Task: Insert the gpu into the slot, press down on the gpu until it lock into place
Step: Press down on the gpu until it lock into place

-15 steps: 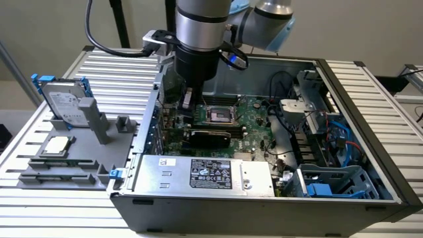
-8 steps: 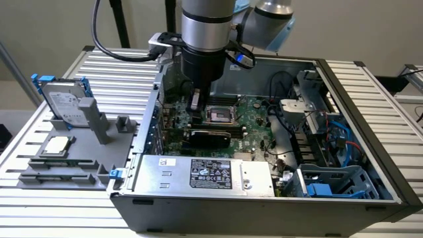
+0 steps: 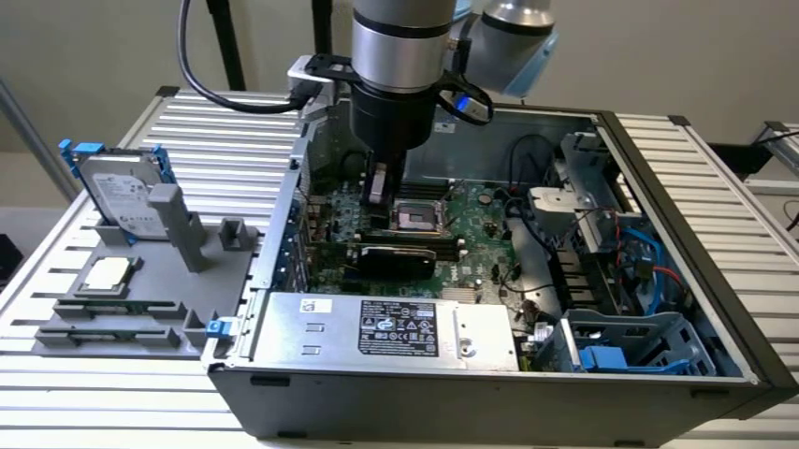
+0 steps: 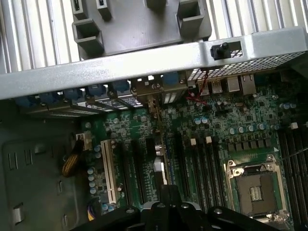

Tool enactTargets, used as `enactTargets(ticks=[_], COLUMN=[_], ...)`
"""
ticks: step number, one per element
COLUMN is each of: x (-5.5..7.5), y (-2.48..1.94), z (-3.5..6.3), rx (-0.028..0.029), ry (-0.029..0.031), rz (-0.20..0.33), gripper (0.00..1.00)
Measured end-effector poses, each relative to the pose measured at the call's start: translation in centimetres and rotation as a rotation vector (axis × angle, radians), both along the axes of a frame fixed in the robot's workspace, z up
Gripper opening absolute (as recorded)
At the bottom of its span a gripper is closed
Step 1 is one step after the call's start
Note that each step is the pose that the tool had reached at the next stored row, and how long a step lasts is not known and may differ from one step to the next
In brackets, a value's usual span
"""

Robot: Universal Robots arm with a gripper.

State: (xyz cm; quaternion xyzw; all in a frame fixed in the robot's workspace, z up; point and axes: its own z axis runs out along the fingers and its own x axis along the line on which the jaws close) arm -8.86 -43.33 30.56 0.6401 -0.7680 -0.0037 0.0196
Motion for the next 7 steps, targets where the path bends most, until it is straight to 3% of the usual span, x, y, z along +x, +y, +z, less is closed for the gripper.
enactTargets(ticks=[7], x=[0.00], y=[0.00], z=[0.00], rx=[0.0000], ry=[0.0001], rz=[0.000], gripper=[0.11])
